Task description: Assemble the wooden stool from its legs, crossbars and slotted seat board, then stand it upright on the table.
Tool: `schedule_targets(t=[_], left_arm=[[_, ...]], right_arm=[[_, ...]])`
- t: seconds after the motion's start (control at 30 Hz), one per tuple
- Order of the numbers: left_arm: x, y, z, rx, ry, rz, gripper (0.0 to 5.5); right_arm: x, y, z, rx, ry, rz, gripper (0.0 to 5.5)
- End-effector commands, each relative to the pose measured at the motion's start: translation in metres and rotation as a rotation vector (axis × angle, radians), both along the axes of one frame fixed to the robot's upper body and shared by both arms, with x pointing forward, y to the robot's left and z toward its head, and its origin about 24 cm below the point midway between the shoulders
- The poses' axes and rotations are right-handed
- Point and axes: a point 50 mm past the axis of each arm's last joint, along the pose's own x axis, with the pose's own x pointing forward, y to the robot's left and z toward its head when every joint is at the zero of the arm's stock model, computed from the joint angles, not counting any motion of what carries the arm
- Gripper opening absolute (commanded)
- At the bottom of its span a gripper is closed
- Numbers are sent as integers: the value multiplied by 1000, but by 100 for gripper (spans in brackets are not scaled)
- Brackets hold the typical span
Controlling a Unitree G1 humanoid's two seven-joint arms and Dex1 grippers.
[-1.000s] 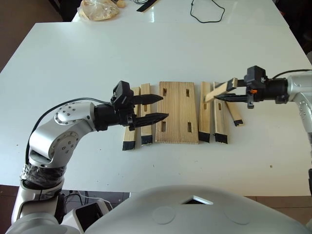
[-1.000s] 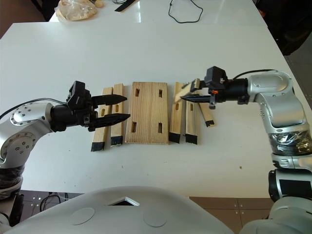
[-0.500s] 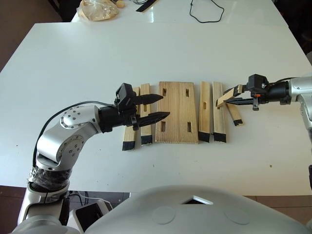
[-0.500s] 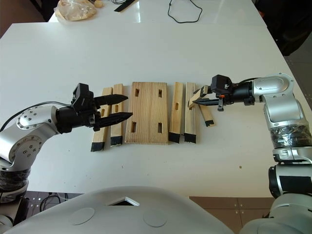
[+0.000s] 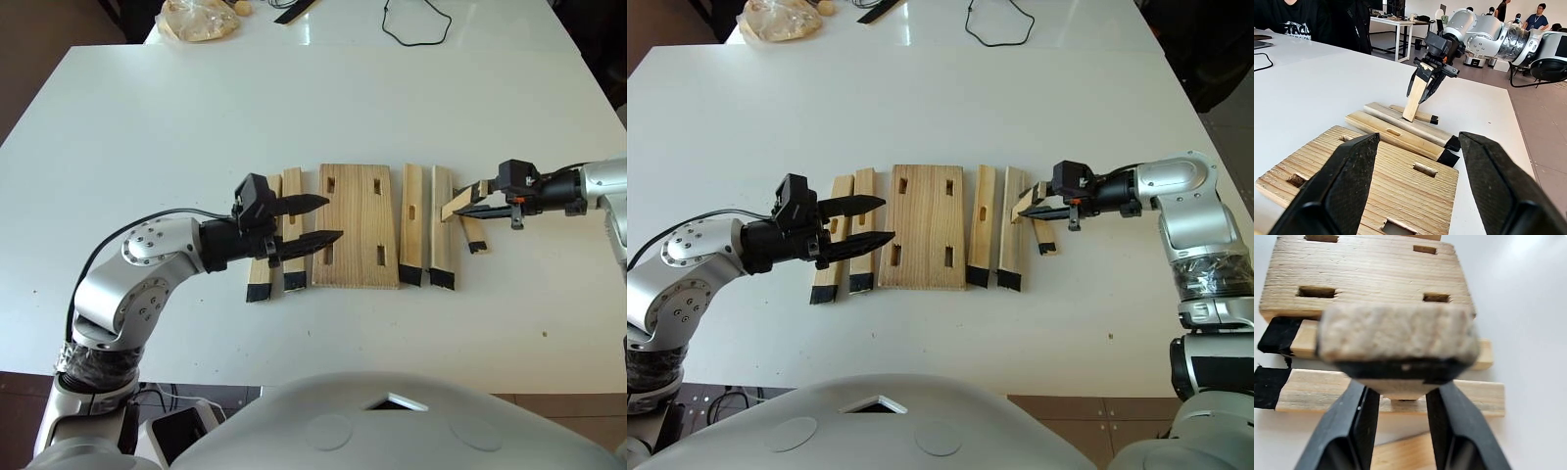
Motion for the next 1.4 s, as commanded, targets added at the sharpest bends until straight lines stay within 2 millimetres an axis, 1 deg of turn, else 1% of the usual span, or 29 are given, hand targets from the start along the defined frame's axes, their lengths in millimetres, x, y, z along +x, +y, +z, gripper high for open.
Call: schedule_targets(t=[0.03, 0.13, 0.27, 0.33, 0.43, 0.53, 0.7, 0.77, 0.83, 0.9, 0.93, 0.97, 1.17, 1.3, 1.4], left_arm=[[-2, -2, -2, 12, -3, 6, 302], [-2, -3, -3, 8, 0, 12, 302], [-2, -7, -5, 3, 4, 8, 302], [-3, -7, -5, 0, 7, 6, 302], [-5, -7, -6, -1, 15, 5, 302], [-6, -8, -8, -1, 20, 5, 302], [-6, -8, -8, 2, 23, 1, 302], [-6, -7, -9, 9, 27, -4, 302], [-7, -7, -10, 25, 28, -13, 302], [-8, -7, -11, 32, 30, -18, 302], [-8, -7, -11, 33, 29, -19, 302], [-8, -7, -12, 34, 29, -20, 302], [-8, -6, -13, 40, 27, -22, 302], [-7, -7, -13, 41, 18, -22, 302], [-6, -6, -13, 44, 12, -21, 302]], right_arm=[[-14, 1, -16, -31, 118, 43, 129], [-7, 5, -29, -65, 169, 43, 129], [3, 6, -50, -125, 239, 30, 129], [5, 4, -59, -144, 288, 32, 129], [3, -2, -70, -163, 359, 26, 129], [-1, -5, -78, -158, 407, 22, 129], [-4, -4, -87, -102, 467, -3, 129], [-4, -2, -90, -85, 464, -12, 129], [-1, 1, -93, -70, 422, -44, 129], [2, 6, -93, -42, 385, -60, 129], [3, 7, -92, -24, 379, -66, 166], [4, 8, -91, -7, 376, -73, 169], [11, 8, -86, 43, 321, -130, 252], [15, 7, -67, 127, 281, -132, 252], [14, 6, -46, 191, 237, -119, 252]])
